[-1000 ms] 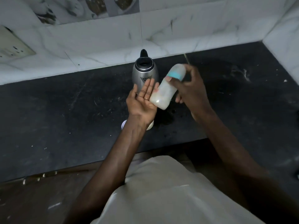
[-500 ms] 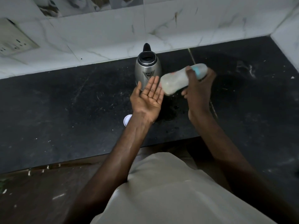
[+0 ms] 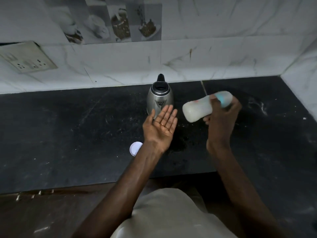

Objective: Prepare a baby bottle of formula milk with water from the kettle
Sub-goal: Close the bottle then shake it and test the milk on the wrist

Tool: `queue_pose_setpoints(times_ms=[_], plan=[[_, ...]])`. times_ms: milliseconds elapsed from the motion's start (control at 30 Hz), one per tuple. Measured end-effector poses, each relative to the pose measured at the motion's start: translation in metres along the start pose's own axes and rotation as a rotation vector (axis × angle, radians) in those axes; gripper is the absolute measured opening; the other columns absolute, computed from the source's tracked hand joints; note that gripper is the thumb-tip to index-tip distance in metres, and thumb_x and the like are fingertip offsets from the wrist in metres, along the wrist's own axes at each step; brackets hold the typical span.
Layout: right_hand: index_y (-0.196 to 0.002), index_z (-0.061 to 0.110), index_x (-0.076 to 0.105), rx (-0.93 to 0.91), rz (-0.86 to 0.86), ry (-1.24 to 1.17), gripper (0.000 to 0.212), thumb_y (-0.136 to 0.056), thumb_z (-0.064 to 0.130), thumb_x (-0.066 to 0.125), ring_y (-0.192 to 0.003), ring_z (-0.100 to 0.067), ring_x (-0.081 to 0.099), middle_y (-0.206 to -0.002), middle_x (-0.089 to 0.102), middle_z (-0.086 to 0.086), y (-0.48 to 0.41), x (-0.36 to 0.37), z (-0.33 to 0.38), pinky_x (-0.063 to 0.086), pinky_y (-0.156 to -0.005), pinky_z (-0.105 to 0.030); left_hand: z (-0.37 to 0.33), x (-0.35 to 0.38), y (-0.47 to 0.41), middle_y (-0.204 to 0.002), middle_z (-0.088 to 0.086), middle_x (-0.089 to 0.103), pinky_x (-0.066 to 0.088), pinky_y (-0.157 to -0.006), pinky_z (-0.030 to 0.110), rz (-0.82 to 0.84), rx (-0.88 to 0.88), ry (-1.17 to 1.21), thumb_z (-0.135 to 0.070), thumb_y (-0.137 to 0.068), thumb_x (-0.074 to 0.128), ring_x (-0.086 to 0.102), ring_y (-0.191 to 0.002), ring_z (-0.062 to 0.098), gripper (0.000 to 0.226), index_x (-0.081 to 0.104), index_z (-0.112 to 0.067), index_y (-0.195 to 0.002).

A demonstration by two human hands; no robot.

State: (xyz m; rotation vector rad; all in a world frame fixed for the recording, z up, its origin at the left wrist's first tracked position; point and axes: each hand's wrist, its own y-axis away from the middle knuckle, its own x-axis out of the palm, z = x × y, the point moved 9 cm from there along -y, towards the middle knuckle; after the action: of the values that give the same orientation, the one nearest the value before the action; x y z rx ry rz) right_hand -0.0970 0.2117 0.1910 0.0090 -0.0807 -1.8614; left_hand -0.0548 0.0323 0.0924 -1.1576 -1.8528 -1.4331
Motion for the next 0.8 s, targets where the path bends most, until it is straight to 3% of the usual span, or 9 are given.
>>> queue_pose_setpoints(times_ms=[33, 133, 167, 267, 333, 400, 533, 700, 800], plan=[[-0.141, 0.021, 0.042, -0.002, -0.017, -0.017, 0.052, -0.098, 0.032, 0.07, -0.089, -0.014, 0.069, -0.115, 0.064, 0.004, 0.002, 0.002, 0.001, 0.052, -0.054, -0.018, -0.001, 0.001, 0.0, -0.134, 0.011, 0.072, 0.043, -0.118, 0.038, -0.001, 0.003, 0.0, -0.041, -0.102, 0.051, 0.066, -0.129, 0.025, 0.051, 0.067, -0.005, -0.134], [-0.135, 0.027, 0.049, -0.047, 0.227, 0.112, 0.048, -0.095, 0.031, 0.074, -0.083, -0.012, 0.072, -0.11, 0.07, 0.003, 0.011, 0.028, -0.003, 0.053, -0.053, -0.022, -0.001, 0.001, 0.0, -0.133, 0.014, 0.072, 0.041, -0.12, 0.044, -0.006, 0.003, 0.026, -0.039, -0.102, 0.053, 0.065, -0.129, 0.028, 0.05, 0.067, -0.002, -0.133], [-0.135, 0.028, 0.05, -0.075, 0.227, 0.113, 0.049, -0.093, 0.03, 0.076, -0.083, -0.011, 0.073, -0.112, 0.071, 0.003, 0.01, 0.027, 0.0, 0.054, -0.054, -0.023, -0.002, 0.001, 0.0, -0.133, 0.014, 0.072, 0.041, -0.121, 0.043, -0.006, 0.001, 0.024, -0.039, -0.102, 0.053, 0.065, -0.129, 0.028, 0.05, 0.068, -0.002, -0.132], [-0.137, 0.025, 0.047, -0.084, 0.018, 0.002, 0.05, -0.095, 0.03, 0.074, -0.087, -0.015, 0.073, -0.118, 0.069, -0.002, -0.003, 0.006, 0.01, 0.054, -0.053, -0.022, -0.006, 0.001, 0.002, -0.133, 0.011, 0.072, 0.043, -0.119, 0.038, -0.011, 0.007, 0.006, -0.041, -0.102, 0.052, 0.066, -0.128, 0.025, 0.051, 0.068, -0.004, -0.133], [-0.134, 0.029, 0.046, -0.091, 0.076, 0.096, 0.047, -0.096, 0.031, 0.073, -0.079, -0.009, 0.073, -0.113, 0.069, 0.001, -0.004, 0.013, 0.011, 0.055, -0.051, -0.022, -0.008, -0.002, 0.004, -0.133, 0.011, 0.072, 0.044, -0.117, 0.037, -0.015, 0.01, 0.01, -0.041, -0.103, 0.051, 0.066, -0.128, 0.025, 0.052, 0.067, -0.004, -0.135], [-0.135, 0.034, 0.048, -0.132, 0.125, 0.247, 0.053, -0.091, 0.034, 0.078, -0.085, -0.006, 0.073, -0.11, 0.069, 0.01, -0.005, 0.014, 0.005, 0.063, -0.059, -0.03, -0.012, -0.006, 0.005, -0.133, 0.011, 0.072, 0.044, -0.117, 0.037, -0.02, 0.015, 0.008, -0.041, -0.103, 0.051, 0.066, -0.128, 0.025, 0.051, 0.067, -0.004, -0.135], [-0.143, 0.037, 0.039, -0.144, -0.006, 0.275, 0.064, -0.091, 0.036, 0.076, -0.097, -0.011, 0.07, -0.114, 0.064, 0.011, -0.019, -0.001, -0.016, 0.064, -0.082, -0.049, -0.028, -0.02, -0.002, -0.132, 0.012, 0.073, 0.044, -0.117, 0.038, -0.044, 0.077, 0.001, -0.04, -0.104, 0.051, 0.067, -0.128, 0.027, 0.049, 0.067, -0.003, -0.132], [-0.152, 0.037, 0.03, -0.162, 0.214, 0.602, 0.087, -0.084, 0.037, 0.083, -0.113, -0.025, 0.067, -0.131, 0.067, -0.003, -0.016, 0.024, -0.085, 0.056, -0.094, -0.041, -0.05, -0.07, -0.02, -0.13, 0.011, 0.074, 0.045, -0.114, 0.037, -0.233, 0.19, -0.162, -0.036, -0.106, 0.045, 0.068, -0.124, 0.024, 0.043, 0.072, -0.006, -0.122], [-0.153, 0.037, 0.026, -0.089, 0.307, 0.739, 0.091, -0.082, 0.036, 0.083, -0.117, -0.028, 0.066, -0.133, 0.066, -0.007, -0.015, 0.031, -0.131, 0.056, -0.096, -0.044, -0.056, -0.097, -0.024, -0.125, 0.007, 0.075, 0.043, -0.114, 0.035, -0.374, 0.215, -0.297, -0.032, -0.105, 0.045, 0.067, -0.125, 0.022, 0.036, 0.075, -0.011, -0.112]])
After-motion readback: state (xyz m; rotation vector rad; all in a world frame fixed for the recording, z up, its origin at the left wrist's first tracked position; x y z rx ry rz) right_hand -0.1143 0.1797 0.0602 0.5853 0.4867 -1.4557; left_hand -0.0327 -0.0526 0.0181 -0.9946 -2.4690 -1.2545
